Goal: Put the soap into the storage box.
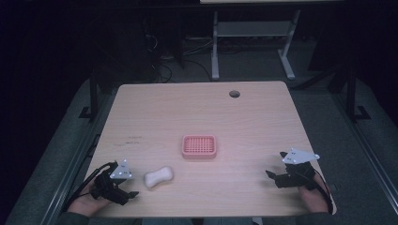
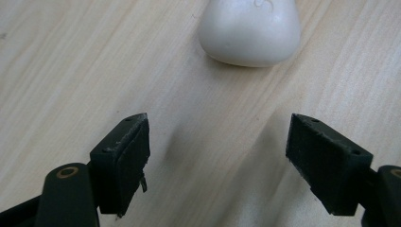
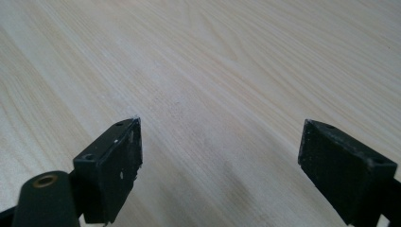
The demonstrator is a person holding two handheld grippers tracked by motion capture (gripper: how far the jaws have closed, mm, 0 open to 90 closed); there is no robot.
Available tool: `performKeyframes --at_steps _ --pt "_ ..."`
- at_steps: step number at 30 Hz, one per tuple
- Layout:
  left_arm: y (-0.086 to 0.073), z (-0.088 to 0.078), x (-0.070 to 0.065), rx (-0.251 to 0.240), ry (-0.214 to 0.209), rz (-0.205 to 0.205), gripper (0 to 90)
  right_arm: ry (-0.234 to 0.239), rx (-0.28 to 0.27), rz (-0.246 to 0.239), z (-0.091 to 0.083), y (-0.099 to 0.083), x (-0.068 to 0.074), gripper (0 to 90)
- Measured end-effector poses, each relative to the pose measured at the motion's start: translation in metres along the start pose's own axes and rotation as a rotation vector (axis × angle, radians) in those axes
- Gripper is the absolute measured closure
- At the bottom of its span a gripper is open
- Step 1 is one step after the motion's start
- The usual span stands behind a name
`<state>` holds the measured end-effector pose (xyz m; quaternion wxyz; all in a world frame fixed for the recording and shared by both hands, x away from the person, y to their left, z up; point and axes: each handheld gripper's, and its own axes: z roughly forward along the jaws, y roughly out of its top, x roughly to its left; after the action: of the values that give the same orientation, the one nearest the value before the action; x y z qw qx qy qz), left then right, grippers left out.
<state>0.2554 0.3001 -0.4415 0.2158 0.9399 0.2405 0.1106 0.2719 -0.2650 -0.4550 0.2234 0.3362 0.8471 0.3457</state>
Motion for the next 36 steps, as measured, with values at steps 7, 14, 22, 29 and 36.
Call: performKeyframes --at_steps 7,14,22,29,36 --pt "0.001 0.000 -0.001 -0.006 -0.004 0.004 21.1 -0.003 0.011 -0.004 0.000 -0.001 -0.001 13.8" --pt "0.006 0.003 -0.003 0.003 -0.015 0.020 21.4 0.000 0.019 -0.016 0.003 0.000 0.000 13.7" --pt "0.009 0.004 -0.004 -0.009 -0.022 0.017 21.3 0.004 0.021 -0.015 0.004 0.000 0.000 13.8" --pt "0.011 0.005 -0.004 -0.006 -0.026 0.025 21.7 0.003 0.020 -0.018 0.003 0.000 -0.001 13.8" --pt "0.012 0.005 -0.003 -0.011 -0.022 0.025 21.7 0.001 0.023 -0.015 0.003 -0.001 -0.002 13.8"
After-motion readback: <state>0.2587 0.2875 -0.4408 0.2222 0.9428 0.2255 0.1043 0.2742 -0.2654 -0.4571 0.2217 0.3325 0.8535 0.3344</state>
